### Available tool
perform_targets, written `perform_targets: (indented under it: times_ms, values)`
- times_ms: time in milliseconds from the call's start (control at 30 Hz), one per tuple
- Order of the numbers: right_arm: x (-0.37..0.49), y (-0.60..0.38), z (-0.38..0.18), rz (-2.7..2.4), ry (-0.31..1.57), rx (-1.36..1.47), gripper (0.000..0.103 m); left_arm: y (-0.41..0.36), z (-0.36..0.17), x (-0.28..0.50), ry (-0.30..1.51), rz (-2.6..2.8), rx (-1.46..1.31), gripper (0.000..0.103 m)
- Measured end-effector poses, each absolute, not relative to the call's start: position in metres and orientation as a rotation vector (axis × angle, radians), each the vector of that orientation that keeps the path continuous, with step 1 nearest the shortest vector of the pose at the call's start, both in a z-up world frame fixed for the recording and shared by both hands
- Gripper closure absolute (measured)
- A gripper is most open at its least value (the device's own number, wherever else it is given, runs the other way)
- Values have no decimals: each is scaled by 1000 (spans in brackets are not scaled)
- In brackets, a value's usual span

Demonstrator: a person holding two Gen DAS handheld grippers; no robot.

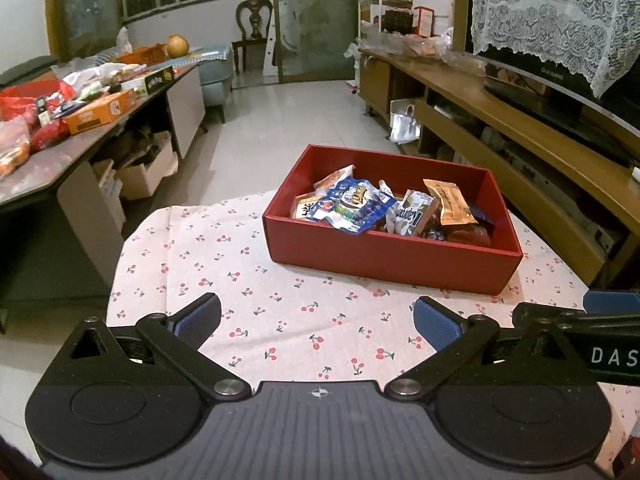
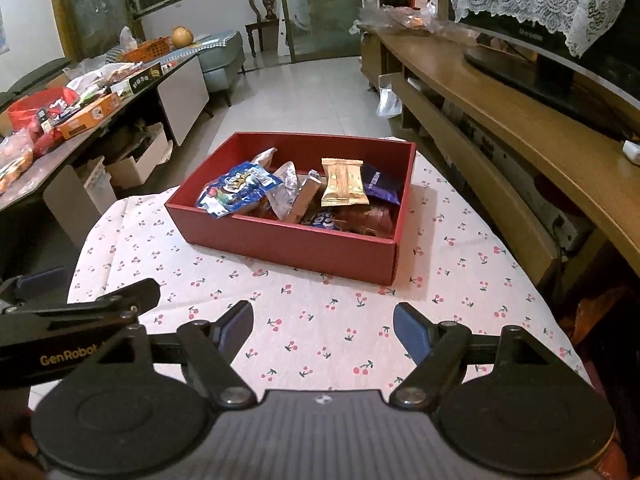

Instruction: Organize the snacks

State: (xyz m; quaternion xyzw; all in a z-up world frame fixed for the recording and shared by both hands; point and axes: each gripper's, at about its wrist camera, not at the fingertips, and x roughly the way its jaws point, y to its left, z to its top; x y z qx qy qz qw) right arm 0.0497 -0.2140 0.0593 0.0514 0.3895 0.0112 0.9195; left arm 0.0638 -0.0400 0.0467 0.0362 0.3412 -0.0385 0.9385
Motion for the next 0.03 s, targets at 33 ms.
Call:
perform_targets:
  times_ms: [33]
  values:
    - [49, -214, 60, 25, 799, 106, 12, -40, 47, 62, 696, -79, 72, 0]
